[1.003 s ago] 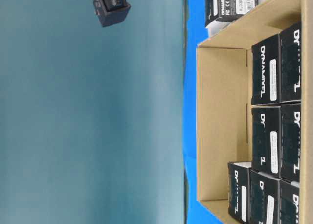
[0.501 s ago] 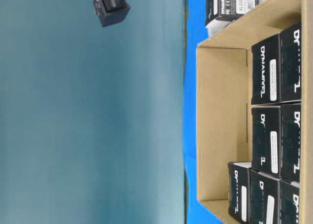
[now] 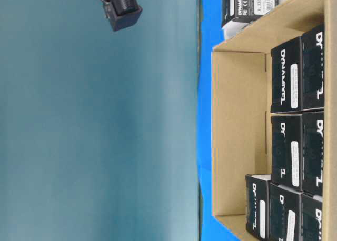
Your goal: Pick the box from inside the cardboard box.
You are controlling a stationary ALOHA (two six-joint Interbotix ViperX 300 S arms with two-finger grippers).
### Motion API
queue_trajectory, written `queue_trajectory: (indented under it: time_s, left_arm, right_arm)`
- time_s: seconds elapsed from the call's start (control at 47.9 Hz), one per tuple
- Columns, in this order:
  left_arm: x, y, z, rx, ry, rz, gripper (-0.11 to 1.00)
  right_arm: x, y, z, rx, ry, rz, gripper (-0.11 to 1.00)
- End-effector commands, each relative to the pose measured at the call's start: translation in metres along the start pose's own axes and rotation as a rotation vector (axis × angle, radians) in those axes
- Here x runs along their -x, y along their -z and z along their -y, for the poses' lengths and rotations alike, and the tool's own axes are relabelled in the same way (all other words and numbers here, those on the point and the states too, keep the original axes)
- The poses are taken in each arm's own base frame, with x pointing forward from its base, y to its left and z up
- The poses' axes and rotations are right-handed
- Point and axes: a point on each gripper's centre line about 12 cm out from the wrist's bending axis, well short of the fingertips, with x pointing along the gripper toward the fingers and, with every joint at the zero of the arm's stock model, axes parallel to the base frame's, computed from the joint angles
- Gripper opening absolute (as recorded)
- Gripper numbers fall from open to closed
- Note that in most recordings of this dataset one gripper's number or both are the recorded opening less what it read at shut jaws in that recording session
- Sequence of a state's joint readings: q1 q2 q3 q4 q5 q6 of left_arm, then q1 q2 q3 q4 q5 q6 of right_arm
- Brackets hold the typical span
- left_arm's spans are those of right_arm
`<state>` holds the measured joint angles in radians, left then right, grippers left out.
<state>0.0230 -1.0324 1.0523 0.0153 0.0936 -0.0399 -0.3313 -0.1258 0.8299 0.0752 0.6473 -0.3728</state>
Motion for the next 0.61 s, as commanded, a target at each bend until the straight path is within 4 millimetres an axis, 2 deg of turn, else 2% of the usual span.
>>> queue_trajectory:
  time_s: [0.0,0.355,0.585]
  left_arm:
    - [0.000,-0.011,0.000,0.000,-0.001,0.026,0.02]
    - [0.000,-0.011,-0.001,-0.002,-0.007,0.028,0.02]
    - [-0.002,-0.009,-0.001,-0.001,-0.007,0.016,0.02]
  right_arm:
    - [0.012,-0.008,0.001,0.000,0.005,0.031,0.95]
    - [0.083,-0.023,0.005,-0.034,0.046,0.180,0.95]
    - [0.120,-0.015,0.001,-0.114,0.073,0.310,0.95]
